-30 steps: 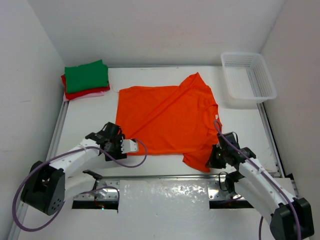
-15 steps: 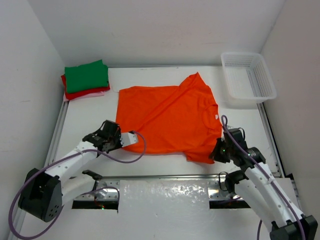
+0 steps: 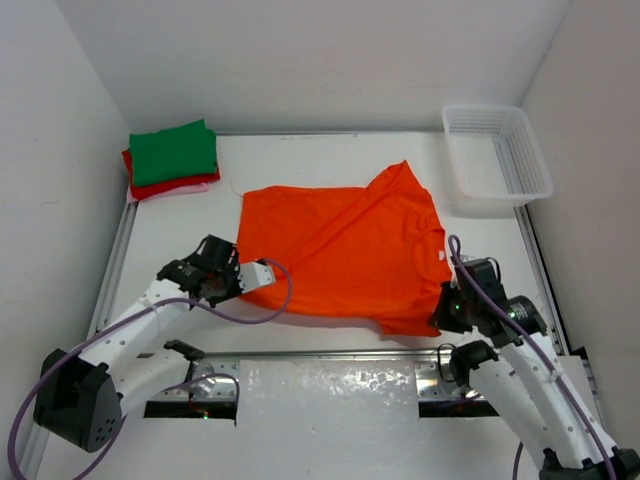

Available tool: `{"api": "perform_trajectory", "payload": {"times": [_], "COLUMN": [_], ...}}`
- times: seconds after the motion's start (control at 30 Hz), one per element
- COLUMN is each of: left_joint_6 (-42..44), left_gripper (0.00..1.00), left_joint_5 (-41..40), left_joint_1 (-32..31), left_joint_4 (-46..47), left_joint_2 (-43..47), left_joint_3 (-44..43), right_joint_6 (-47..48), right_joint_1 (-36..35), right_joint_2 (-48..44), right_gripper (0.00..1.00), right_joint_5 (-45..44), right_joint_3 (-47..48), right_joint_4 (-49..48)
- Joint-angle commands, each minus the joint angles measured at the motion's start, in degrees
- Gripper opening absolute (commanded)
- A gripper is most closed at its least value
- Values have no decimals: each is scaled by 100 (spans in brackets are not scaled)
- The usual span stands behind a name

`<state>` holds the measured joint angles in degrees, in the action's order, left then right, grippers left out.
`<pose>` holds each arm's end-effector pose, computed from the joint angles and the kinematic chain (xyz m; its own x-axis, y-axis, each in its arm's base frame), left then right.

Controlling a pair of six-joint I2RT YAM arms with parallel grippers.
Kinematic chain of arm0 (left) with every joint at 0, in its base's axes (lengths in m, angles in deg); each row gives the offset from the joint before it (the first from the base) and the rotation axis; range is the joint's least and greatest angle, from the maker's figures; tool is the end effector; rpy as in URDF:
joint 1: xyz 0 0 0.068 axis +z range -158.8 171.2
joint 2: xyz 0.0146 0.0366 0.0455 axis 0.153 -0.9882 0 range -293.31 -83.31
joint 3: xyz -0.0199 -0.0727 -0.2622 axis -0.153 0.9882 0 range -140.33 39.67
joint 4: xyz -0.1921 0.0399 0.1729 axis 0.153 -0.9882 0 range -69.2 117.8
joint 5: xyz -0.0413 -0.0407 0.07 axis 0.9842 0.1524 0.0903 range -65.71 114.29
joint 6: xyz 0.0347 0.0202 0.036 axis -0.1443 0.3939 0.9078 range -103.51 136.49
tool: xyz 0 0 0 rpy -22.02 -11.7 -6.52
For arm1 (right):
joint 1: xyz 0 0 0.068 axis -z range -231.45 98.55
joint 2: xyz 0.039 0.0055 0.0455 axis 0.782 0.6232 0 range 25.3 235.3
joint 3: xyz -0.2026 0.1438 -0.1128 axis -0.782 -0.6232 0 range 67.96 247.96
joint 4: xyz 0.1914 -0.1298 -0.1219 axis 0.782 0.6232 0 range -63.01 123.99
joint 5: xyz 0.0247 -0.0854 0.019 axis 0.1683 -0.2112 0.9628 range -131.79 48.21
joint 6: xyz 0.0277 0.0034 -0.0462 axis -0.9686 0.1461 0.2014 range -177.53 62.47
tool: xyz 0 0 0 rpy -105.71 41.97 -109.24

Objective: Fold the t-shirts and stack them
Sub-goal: Grap the side of the flattened tshirt closest away from the robot with both arms, then fold the flattened tshirt in 1/3 of the way

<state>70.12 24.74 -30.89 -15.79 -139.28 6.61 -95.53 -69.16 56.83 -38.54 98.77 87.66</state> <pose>0.1529 -0.0623 0.1917 -0.1988 0.9496 -0.2422 0.9089 0.2711 0.3168 0.0881 0.0303 0.2123 -0.8620 0.3700 -0.3466 0.2552 0.9074 0.3339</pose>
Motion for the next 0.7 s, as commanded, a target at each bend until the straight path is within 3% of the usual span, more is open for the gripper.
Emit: {"api": "perform_trajectory", "payload": {"times": [0.0,0.17,0.3,0.43,0.67], "left_joint_6": [-229,-975,-1328,-1530,-1539], "left_gripper": [0,0,1,0,0], "left_joint_5": [307,237,61,113,193], "left_joint_1": [-41,72,239,573,706], "left_joint_4": [176,597,1019,950,879], "left_joint_2": [-124,-1379,-2136,-2892,-3403], "left_joint_3": [-376,-1253,-1677,-2195,-2345], "right_joint_6": [380,959,1119,1295,1532], "right_joint_1": [22,232,1101,1279,1552], "right_joint_2": [545,1811,2768,3367,4168], "right_gripper": [0,0,0,0,0], "right_joint_5": [-316,-553,-193,-448,-149], "right_joint_3": [452,742,848,1024,1234], "right_joint_4": [-536,-1547,-2539,-2989,-3491]}}
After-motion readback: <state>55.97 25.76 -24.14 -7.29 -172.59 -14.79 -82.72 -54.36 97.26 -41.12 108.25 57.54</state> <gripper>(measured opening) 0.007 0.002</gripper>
